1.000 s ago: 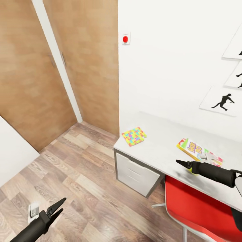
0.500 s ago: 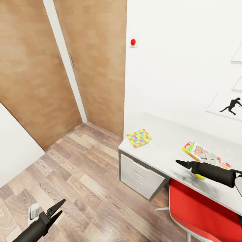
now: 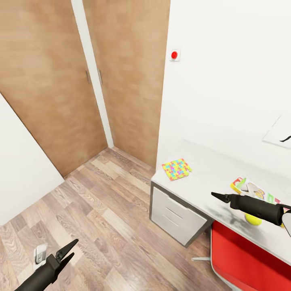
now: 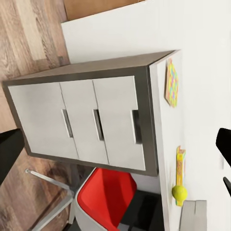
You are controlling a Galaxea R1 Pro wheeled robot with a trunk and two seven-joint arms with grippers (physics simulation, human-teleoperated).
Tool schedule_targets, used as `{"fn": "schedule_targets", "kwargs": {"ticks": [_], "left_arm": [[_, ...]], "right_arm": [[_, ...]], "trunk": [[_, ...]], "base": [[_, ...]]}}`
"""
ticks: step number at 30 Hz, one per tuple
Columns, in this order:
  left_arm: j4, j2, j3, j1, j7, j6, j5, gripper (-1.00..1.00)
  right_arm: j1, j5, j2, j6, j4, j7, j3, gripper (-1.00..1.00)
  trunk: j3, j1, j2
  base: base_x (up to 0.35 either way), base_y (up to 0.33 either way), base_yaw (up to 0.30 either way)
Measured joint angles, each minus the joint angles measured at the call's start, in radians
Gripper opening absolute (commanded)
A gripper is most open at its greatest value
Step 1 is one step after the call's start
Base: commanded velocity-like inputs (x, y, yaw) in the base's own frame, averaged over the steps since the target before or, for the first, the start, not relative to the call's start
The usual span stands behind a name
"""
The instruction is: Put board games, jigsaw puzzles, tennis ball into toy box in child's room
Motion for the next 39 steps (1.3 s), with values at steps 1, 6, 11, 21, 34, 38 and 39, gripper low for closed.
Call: {"fn": "schedule_targets", "kwargs": {"ticks": [1,6,11,21,34,38,39], "left_arm": [[0.000,0.000,-0.001,0.000,0.002,-0.001,-0.001,1.00],[0.002,0.000,0.000,0.000,0.011,-0.004,-0.003,1.00],[0.008,-0.001,-0.002,-0.001,0.014,-0.005,-0.004,1.00],[0.023,-0.006,-0.003,-0.001,0.013,-0.004,0.003,1.00],[0.020,-0.011,0.001,-0.003,0.009,0.001,0.013,1.00],[0.021,-0.010,0.002,-0.003,0.007,0.000,0.012,1.00],[0.022,-0.010,0.002,-0.003,0.006,0.000,0.011,1.00]], "right_arm": [[0.000,0.000,0.000,0.000,0.000,0.000,0.000,1.00],[-0.002,0.000,0.000,0.003,0.000,0.000,0.001,1.00],[-0.003,0.000,0.007,0.002,0.000,-0.002,0.030,1.00],[-0.003,0.001,0.010,-0.001,0.000,-0.004,0.048,1.00],[-0.003,0.001,0.011,0.000,0.000,-0.004,0.055,1.00],[-0.002,0.001,0.011,0.000,0.000,-0.003,0.056,1.00],[-0.002,0.001,0.011,0.000,0.000,-0.003,0.057,1.00]], "trunk": [[0.001,0.000,0.000],[0.008,0.000,0.000],[0.015,0.000,0.000],[0.029,0.000,0.000],[0.046,0.000,0.000],[0.050,0.000,0.000],[0.052,0.000,0.000]], "base": [[0.000,0.000,0.173],[0.000,0.000,0.173],[0.000,0.000,0.188],[0.000,0.000,0.206],[0.000,0.000,0.216],[0.036,0.000,0.221],[0.116,0.000,0.226]]}}
